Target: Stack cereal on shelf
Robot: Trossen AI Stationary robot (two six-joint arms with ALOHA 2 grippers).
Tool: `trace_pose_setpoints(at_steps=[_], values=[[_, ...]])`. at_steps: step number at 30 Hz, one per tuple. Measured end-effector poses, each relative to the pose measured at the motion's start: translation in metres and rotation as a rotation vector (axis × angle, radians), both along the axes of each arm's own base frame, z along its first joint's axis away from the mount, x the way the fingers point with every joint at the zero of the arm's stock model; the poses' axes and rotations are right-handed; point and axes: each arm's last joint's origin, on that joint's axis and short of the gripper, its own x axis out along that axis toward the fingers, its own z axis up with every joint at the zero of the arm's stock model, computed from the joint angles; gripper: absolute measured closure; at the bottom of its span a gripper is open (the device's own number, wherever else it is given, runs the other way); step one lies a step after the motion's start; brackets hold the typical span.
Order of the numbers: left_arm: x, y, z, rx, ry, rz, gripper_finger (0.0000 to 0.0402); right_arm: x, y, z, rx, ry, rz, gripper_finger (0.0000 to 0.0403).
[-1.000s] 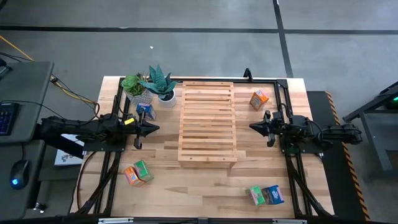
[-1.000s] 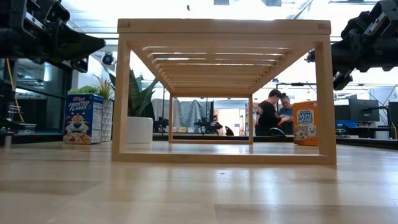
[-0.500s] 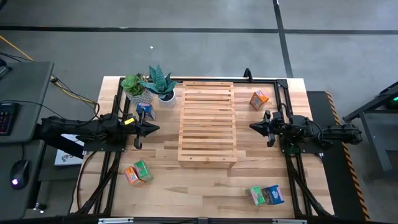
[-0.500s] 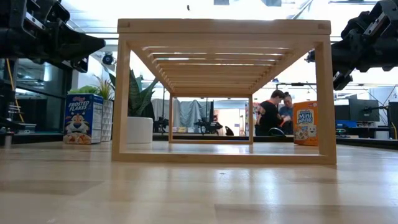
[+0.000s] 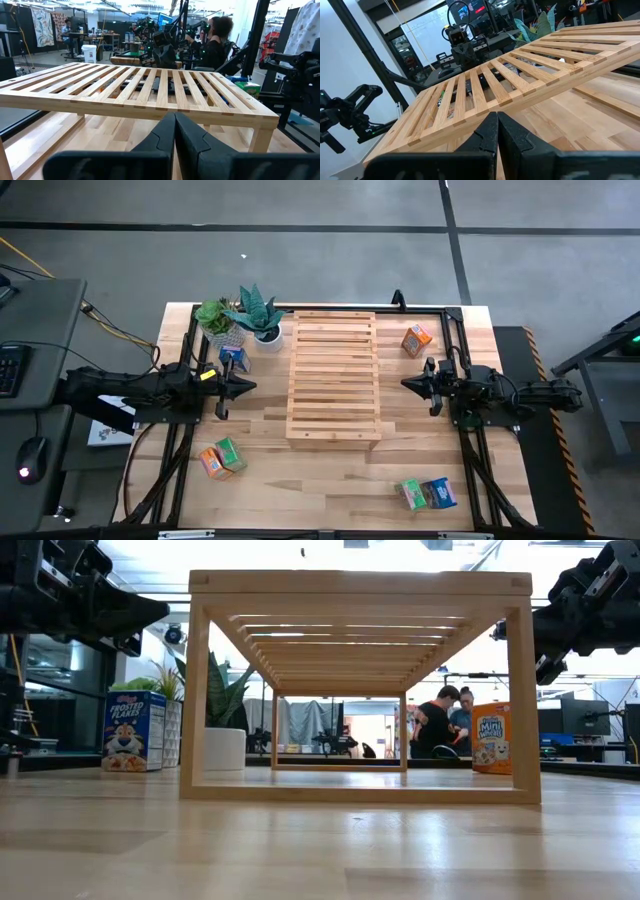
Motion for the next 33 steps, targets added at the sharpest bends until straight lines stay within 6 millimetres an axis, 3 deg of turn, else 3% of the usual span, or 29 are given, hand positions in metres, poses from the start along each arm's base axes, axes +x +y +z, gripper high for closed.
trace_pose_setpoints(at_steps=[18, 27, 30, 33], values=[[0.000, 0.000, 0.000, 0.000, -0.003, 0.001, 0.0398, 0.000, 0.000, 0.000, 0.000, 0.000, 0.001, 0.0403], [-0.010, 0.004, 0.040, -0.106, -0.441, 0.106, 0.0398, 0.000, 0.000, 0.000, 0.000, 0.000, 0.000, 0.0403], [-0.011, 0.005, 0.046, -0.130, -0.477, 0.154, 0.0398, 0.000, 0.000, 0.000, 0.000, 0.000, 0.000, 0.0403], [-0.003, 0.006, 0.051, -0.156, -0.388, 0.172, 0.0397, 0.000, 0.000, 0.000, 0.000, 0.000, 0.000, 0.0403]])
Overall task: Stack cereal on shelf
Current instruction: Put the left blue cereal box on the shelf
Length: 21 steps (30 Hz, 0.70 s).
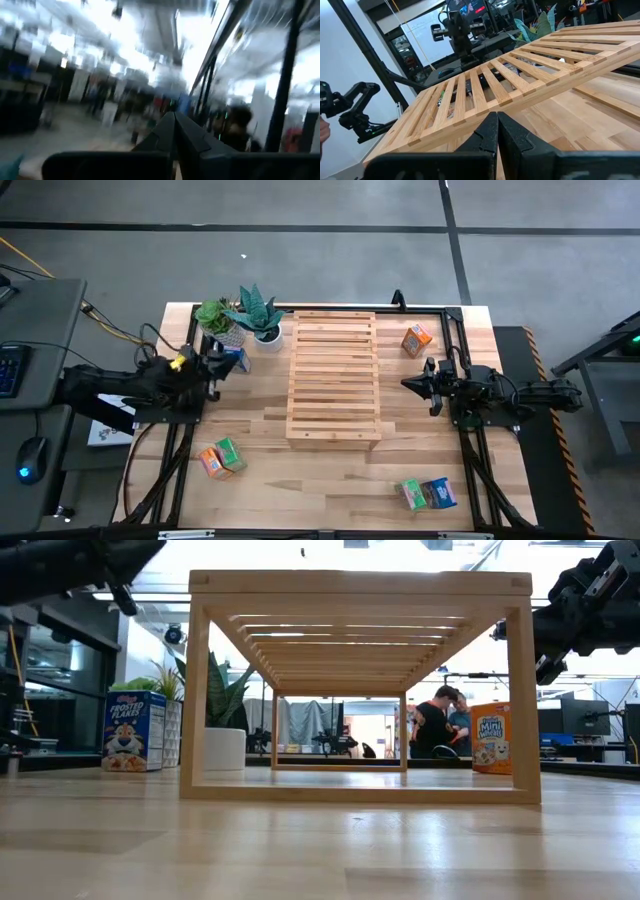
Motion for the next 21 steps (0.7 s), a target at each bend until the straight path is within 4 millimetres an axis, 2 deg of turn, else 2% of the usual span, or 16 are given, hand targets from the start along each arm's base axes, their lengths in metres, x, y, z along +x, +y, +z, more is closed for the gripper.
trace_pose_setpoints(at_steps=[2, 5, 9, 12, 16, 21], values=[[0.009, 0.001, 0.006, -0.015, 0.123, 0.025, 0.0390, 0.000, 0.000, 0.000, 0.000, 0.000, 0.000, 0.0403], [0.021, 0.004, 0.021, -0.012, 0.397, 0.127, 0.0364, 0.000, 0.000, 0.000, 0.000, 0.000, 0.000, 0.0403], [0.025, 0.013, 0.044, -0.063, 0.801, 0.272, 0.0306, 0.000, 0.000, 0.000, 0.000, 0.000, 0.000, 0.0403], [0.024, 0.018, 0.056, -0.140, 1.024, 0.326, 0.0258, 0.000, 0.000, 0.000, 0.000, 0.000, 0.000, 0.0403], [0.027, 0.021, 0.063, -0.205, 1.218, 0.248, 0.0207, 0.000, 0.000, 0.000, 0.000, 0.000, 0.000, 0.0403], [0.040, 0.023, 0.062, -0.123, 1.390, 0.130, 0.0180, 0.000, 0.000, 0.000, 0.000, 0.000, 0.000, 0.0403]])
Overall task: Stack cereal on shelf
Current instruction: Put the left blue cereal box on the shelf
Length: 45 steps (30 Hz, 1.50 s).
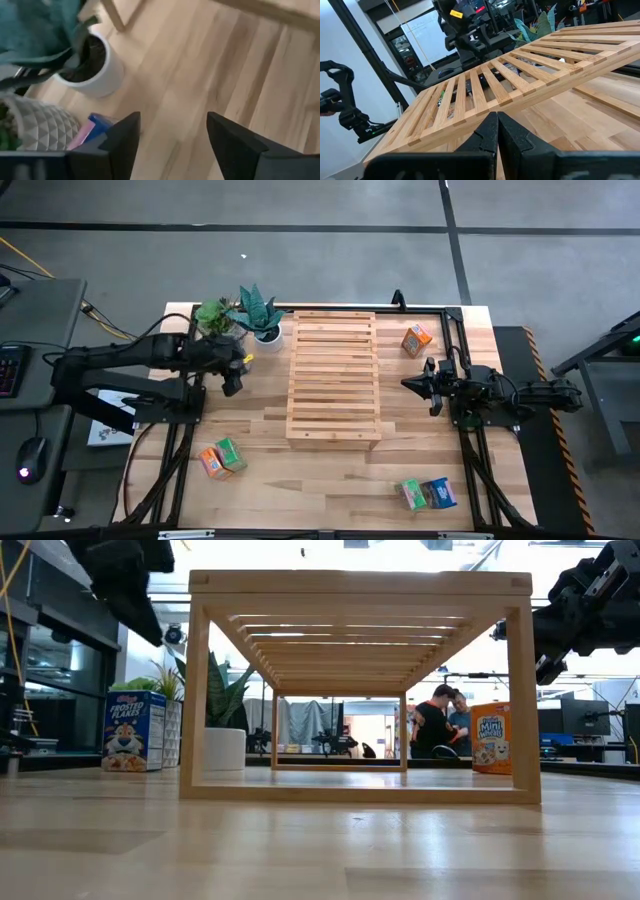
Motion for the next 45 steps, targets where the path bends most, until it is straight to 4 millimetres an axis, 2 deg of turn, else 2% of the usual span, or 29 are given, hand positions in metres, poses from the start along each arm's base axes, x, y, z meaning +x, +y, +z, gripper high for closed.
trace_pose_setpoints(at_steps=[7, 12, 21, 32, 42, 45], values=[[0.021, 0.007, -0.020, 0.105, 0.279, -0.221, 0.0177, 0.000, 0.000, 0.000, 0.000, 0.000, 0.000, 0.0403], [0.031, 0.012, -0.034, 0.171, 0.435, -0.213, 0.0176, 0.000, 0.000, 0.000, 0.000, 0.000, 0.000, 0.0403], [0.037, 0.008, -0.039, 0.151, 0.430, -0.176, 0.0176, 0.000, 0.000, 0.000, 0.000, 0.000, 0.000, 0.0403], [0.039, -0.003, -0.039, 0.163, 0.425, -0.227, 0.0176, 0.000, 0.000, 0.000, 0.000, 0.000, -0.001, 0.0403], [0.023, -0.002, -0.035, 0.196, 0.539, -0.327, 0.0176, 0.000, 0.000, 0.000, 0.000, 0.000, 0.000, 0.0403], [0.022, 0.002, -0.035, 0.253, 0.580, -0.325, 0.0176, 0.000, 0.000, 0.000, 0.000, 0.000, 0.000, 0.0403]])
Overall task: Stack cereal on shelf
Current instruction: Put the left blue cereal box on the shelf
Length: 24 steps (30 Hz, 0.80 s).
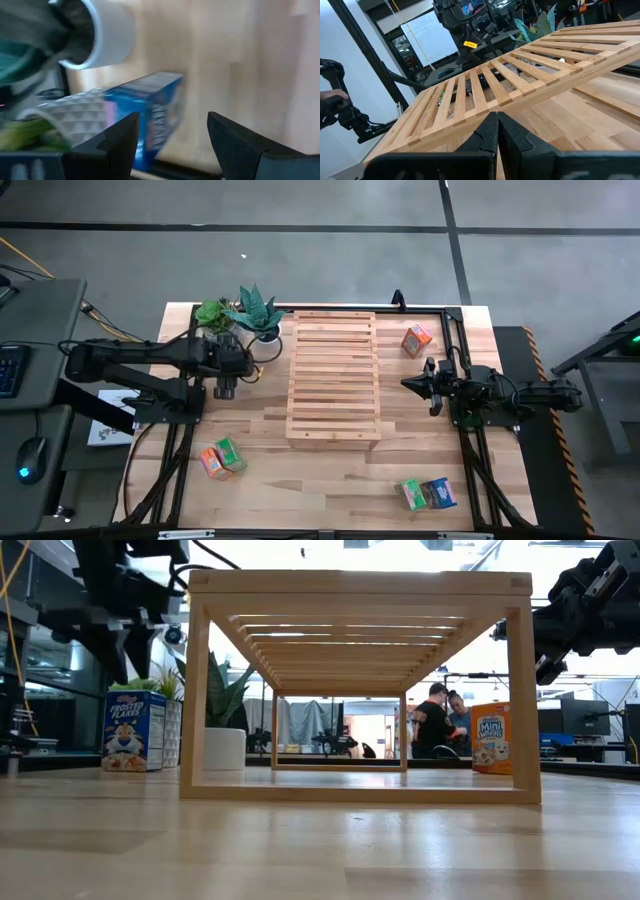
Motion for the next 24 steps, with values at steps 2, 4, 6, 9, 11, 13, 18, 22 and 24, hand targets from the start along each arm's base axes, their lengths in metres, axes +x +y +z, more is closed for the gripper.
trace_pose_setpoints(at_steps=[2, 4, 6, 9, 11, 13, 18, 22, 24], values=[[0.000, 0.004, 0.001, 0.056, 0.010, -0.009, 0.0176, 0.000, 0.000, 0.000, 0.000, 0.000, 0.000, 0.0403], [0.001, 0.007, 0.002, 0.092, 0.013, -0.007, 0.0176, 0.000, 0.000, 0.000, 0.000, 0.000, 0.000, 0.0403], [0.000, 0.011, 0.001, 0.088, 0.022, -0.001, 0.0177, 0.000, 0.000, 0.000, 0.000, 0.000, 0.000, 0.0403], [-0.003, 0.017, -0.002, 0.068, 0.048, 0.014, 0.0177, 0.000, 0.000, 0.000, 0.000, 0.000, 0.000, 0.0403], [-0.005, 0.022, -0.006, 0.059, 0.072, 0.018, 0.0177, 0.000, 0.000, 0.000, 0.000, 0.000, 0.000, 0.0403], [-0.006, 0.027, -0.009, 0.060, 0.092, 0.027, 0.0177, 0.000, 0.000, 0.000, 0.000, 0.000, 0.000, 0.0403], [-0.005, 0.039, -0.010, 0.079, 0.065, 0.029, 0.0177, 0.000, 0.000, 0.000, 0.000, 0.000, 0.000, 0.0403], [-0.005, 0.046, -0.010, 0.029, 0.040, 0.015, 0.0177, 0.000, 0.000, 0.000, 0.000, 0.000, 0.000, 0.0403], [-0.007, 0.049, -0.010, 0.004, 0.035, 0.029, 0.0177, 0.000, 0.000, 0.000, 0.000, 0.000, 0.000, 0.0403]])
